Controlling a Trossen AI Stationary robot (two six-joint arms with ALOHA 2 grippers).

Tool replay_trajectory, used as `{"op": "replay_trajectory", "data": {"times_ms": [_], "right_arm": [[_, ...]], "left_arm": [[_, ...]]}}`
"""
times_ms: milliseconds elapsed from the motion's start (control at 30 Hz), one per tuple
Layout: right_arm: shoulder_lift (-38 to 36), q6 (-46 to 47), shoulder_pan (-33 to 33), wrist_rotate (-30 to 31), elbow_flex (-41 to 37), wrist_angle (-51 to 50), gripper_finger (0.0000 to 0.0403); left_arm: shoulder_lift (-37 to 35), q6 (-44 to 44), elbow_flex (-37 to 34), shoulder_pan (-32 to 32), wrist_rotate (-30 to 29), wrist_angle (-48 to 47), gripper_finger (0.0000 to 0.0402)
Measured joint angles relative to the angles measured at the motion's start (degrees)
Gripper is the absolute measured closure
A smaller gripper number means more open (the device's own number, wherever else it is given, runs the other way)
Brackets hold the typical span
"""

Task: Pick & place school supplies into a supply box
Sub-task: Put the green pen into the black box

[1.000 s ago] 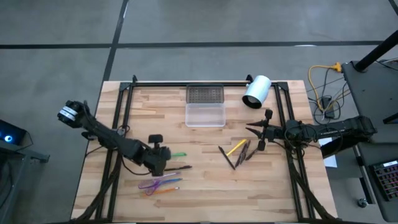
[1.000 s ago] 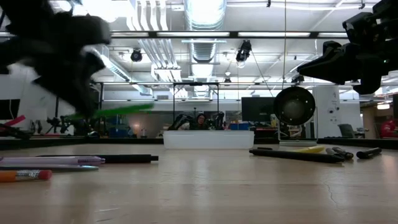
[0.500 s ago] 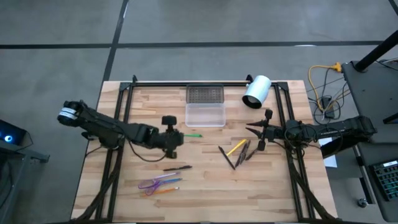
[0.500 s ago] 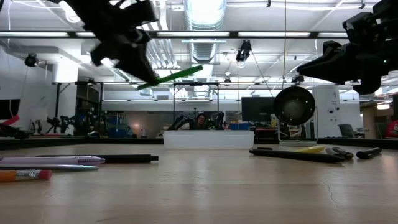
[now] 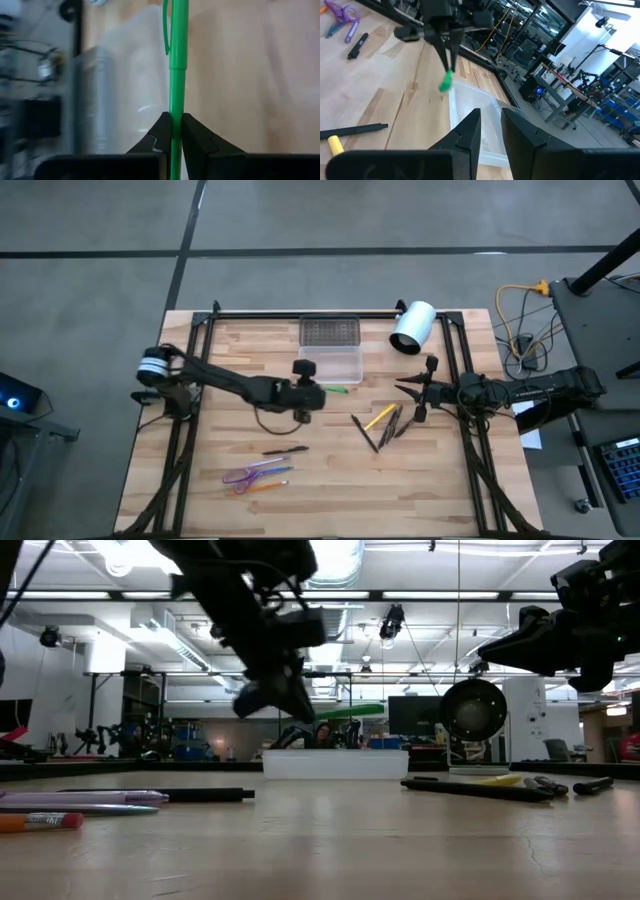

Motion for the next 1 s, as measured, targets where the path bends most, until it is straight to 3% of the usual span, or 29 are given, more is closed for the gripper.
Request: {"op": "replay_trajectory", "data": {"times_ms": [67, 267, 467, 1000], "right_arm": [[0.0, 0.0, 0.0, 0.0, 0.0, 0.0, 0.0335], [0.0, 0.0, 0.0, 0.0, 0.0, -0.5, 0.0335], [0.0, 0.0, 0.0, 0.0, 0.0, -0.5, 0.0335], [0.0, 0.0, 0.0, 0.0, 0.0, -0.5, 0.0335]], "left_arm": [[2.3, 0.2, 3.9, 0.0, -4.2, -3.2, 0.0395], [7.3, -2.5, 12.0, -0.1, -7.3, -4.4, 0.0395], [10.6, -1.6, 13.2, 0.0, -21.4, -4.5, 0.0395], [11.5, 0.8, 12.9, 4.4, -22.8, -2.7, 0.0391]]}}
